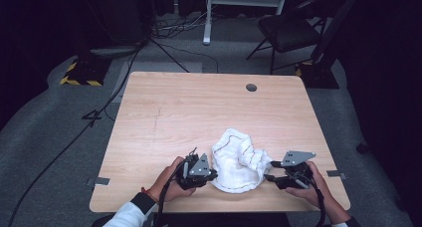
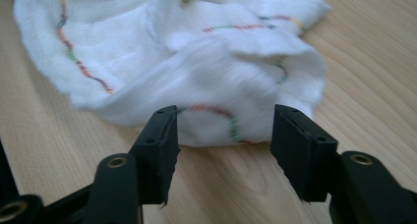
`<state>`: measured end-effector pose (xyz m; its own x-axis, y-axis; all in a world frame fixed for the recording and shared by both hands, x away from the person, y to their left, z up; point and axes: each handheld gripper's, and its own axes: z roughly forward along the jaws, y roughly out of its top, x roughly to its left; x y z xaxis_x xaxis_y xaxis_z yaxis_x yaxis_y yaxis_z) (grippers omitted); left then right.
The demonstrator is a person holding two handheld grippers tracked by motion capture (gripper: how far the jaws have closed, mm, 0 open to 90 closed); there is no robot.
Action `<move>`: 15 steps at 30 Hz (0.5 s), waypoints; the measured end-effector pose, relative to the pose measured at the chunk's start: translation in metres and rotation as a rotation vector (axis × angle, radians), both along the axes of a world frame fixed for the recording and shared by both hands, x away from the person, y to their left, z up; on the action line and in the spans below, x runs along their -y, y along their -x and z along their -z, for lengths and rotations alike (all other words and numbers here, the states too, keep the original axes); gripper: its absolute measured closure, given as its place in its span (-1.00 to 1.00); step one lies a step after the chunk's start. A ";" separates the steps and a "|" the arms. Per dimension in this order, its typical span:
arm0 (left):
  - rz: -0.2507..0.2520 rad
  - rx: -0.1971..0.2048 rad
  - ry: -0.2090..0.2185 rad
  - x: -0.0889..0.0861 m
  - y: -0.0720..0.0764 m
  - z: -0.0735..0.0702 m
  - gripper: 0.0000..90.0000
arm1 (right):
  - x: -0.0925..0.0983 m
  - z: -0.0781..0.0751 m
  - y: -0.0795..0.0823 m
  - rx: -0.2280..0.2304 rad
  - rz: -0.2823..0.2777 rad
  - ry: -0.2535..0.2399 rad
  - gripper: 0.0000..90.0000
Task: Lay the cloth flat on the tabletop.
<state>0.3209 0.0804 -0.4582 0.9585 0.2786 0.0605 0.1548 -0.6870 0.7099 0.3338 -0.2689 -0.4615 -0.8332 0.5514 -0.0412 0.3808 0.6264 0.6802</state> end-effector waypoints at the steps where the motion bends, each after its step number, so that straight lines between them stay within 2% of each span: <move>1: -0.003 -0.004 0.002 0.001 -0.001 0.001 0.85 | 0.004 -0.001 0.000 0.003 0.024 -0.010 -0.03; 2: -0.009 -0.005 0.003 0.001 -0.002 0.002 0.85 | 0.007 -0.004 0.000 0.019 0.046 -0.023 -0.03; 3: -0.016 -0.008 0.007 0.002 -0.003 0.002 0.85 | 0.009 -0.012 0.000 0.068 0.070 -0.046 -0.01; 5: -0.020 -0.009 0.008 0.003 -0.004 0.003 0.84 | 0.007 -0.015 0.000 0.084 0.071 -0.053 0.00; 6: -0.017 -0.006 0.007 0.003 -0.005 0.003 0.84 | 0.002 -0.020 -0.001 0.110 0.063 -0.072 0.03; 7: -0.022 -0.012 0.007 0.004 -0.006 0.004 0.84 | 0.002 -0.020 -0.001 0.110 0.063 -0.072 0.03; 10: -0.029 -0.015 -0.006 0.004 -0.008 0.008 0.85 | -0.012 -0.023 -0.003 0.125 0.017 -0.098 0.06; 13: -0.038 -0.013 -0.014 0.004 -0.012 0.010 0.85 | -0.036 -0.023 -0.005 0.124 -0.054 -0.085 0.07; 15: -0.040 -0.025 -0.013 0.003 -0.014 0.012 0.84 | -0.047 -0.020 -0.006 0.120 -0.086 -0.075 0.06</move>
<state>0.3350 0.0771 -0.4706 0.9480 0.3156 0.0407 0.1995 -0.6890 0.6967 0.3401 -0.2217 -0.4410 -0.8691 0.4835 -0.1044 0.2414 0.5988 0.7637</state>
